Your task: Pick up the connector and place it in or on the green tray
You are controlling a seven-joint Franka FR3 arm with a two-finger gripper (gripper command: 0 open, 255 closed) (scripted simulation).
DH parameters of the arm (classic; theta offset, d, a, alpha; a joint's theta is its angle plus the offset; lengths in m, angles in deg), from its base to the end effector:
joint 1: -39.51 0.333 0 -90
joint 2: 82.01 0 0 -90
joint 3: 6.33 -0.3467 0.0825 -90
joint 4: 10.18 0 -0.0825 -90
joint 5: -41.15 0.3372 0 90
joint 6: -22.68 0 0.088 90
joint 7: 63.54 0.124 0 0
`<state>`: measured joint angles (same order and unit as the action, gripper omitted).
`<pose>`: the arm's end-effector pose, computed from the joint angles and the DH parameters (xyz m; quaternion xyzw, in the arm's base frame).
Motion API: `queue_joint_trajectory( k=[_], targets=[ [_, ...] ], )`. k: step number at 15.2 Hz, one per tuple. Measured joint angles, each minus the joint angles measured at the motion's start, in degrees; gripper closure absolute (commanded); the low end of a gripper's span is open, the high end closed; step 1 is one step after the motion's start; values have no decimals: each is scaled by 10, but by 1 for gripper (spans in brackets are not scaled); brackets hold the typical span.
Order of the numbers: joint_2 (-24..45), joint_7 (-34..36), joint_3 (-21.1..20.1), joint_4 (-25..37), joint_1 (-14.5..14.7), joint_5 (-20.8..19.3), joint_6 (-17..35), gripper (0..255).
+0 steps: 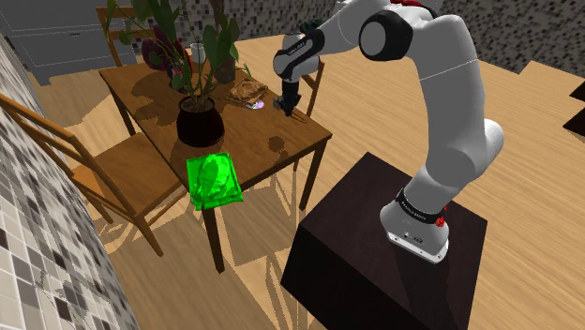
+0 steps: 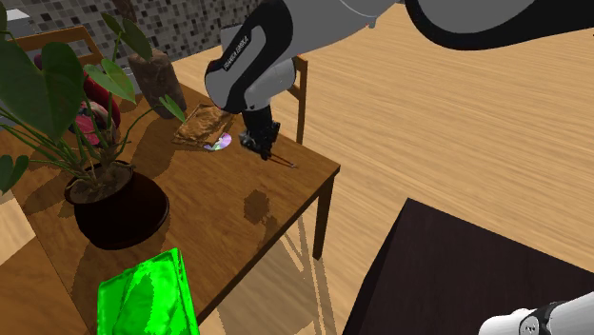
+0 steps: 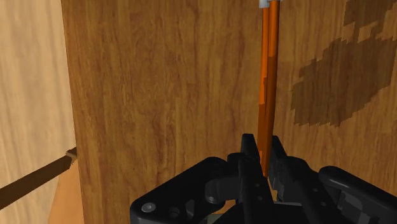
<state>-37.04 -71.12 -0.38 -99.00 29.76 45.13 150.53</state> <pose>0.6576 -0.1693 0.2157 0.9955 -0.0801 -0.0506 0.0008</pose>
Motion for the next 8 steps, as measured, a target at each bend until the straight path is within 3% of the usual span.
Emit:
queue_joint_trajectory(
  k=[5,8],
  targets=[
    [-23,1,2,-1,1,-2,-22,255],
    [-40,24,-2,-28,23,-3,-13,255]
  ],
)
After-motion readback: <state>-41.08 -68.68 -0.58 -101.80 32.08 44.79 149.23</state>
